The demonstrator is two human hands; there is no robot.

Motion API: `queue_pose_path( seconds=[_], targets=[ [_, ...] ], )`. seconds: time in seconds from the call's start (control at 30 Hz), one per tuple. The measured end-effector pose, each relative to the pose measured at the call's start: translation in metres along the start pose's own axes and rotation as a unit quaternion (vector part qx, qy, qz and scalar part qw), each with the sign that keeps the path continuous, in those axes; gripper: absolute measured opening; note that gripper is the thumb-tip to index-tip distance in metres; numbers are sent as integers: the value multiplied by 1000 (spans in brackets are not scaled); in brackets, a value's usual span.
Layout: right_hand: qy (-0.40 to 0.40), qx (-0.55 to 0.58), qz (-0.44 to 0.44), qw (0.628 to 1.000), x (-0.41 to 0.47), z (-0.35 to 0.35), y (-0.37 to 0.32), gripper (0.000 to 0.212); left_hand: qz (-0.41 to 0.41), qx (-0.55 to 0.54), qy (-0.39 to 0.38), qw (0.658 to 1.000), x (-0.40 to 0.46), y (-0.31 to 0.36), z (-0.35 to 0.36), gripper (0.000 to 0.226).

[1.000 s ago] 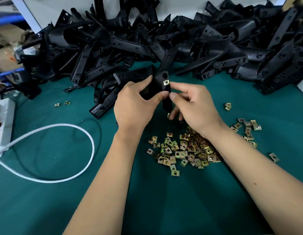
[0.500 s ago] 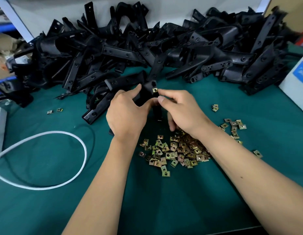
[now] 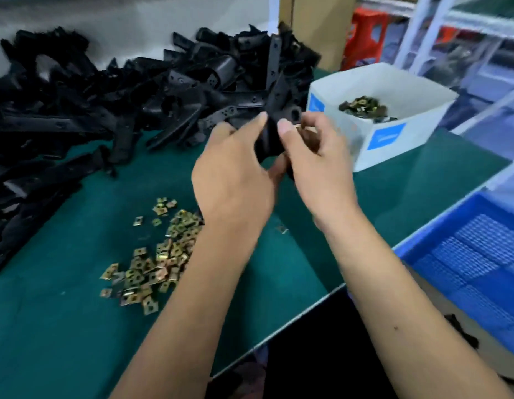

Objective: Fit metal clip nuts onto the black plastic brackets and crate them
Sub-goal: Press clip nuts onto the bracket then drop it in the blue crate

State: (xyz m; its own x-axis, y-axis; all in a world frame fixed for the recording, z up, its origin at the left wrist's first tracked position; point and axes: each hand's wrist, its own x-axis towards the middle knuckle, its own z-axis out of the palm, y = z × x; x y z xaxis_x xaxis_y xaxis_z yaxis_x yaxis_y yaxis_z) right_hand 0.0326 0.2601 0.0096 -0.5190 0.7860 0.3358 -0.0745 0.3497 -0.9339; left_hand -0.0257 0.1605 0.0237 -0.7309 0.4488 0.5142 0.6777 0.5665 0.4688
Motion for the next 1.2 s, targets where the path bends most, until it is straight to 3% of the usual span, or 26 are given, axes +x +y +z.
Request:
queue_pose_path(
  seconds=[0.13,0.23,0.3,0.4,0.57,0.67,0.77,0.97,1.1,1.2],
  targets=[
    [115,45,48,991,-6,-107,36,14,120,-52,-133,983,-21,98,53,38],
    [215,105,99,966,-30,-189,74,11,226,-57,-220,947,-53,159,97,43],
    [264,158,164,937,-47,-237,105,18,279,-69,-282,916,-81,191,126,45],
    [309,186,316,878,-74,-289,162,15,293,-68,-407,862,-123,211,166,41],
    [296,64,529,793,-128,-329,250,30,244,-28,-556,794,-167,178,215,37],
    [204,-146,571,782,-148,-339,273,36,223,10,-581,783,-177,158,230,41],
    [162,-289,545,770,-150,-339,270,37,208,4,-575,791,-175,152,236,42],
    [150,-378,344,846,-80,-296,207,33,165,-143,-457,862,-136,182,214,33],
    [117,-378,141,908,-35,-253,125,14,170,-290,-332,882,-86,185,164,34],
    [103,-373,-29,922,-17,-205,72,12,194,-346,-206,894,-49,154,114,34]
  ],
)
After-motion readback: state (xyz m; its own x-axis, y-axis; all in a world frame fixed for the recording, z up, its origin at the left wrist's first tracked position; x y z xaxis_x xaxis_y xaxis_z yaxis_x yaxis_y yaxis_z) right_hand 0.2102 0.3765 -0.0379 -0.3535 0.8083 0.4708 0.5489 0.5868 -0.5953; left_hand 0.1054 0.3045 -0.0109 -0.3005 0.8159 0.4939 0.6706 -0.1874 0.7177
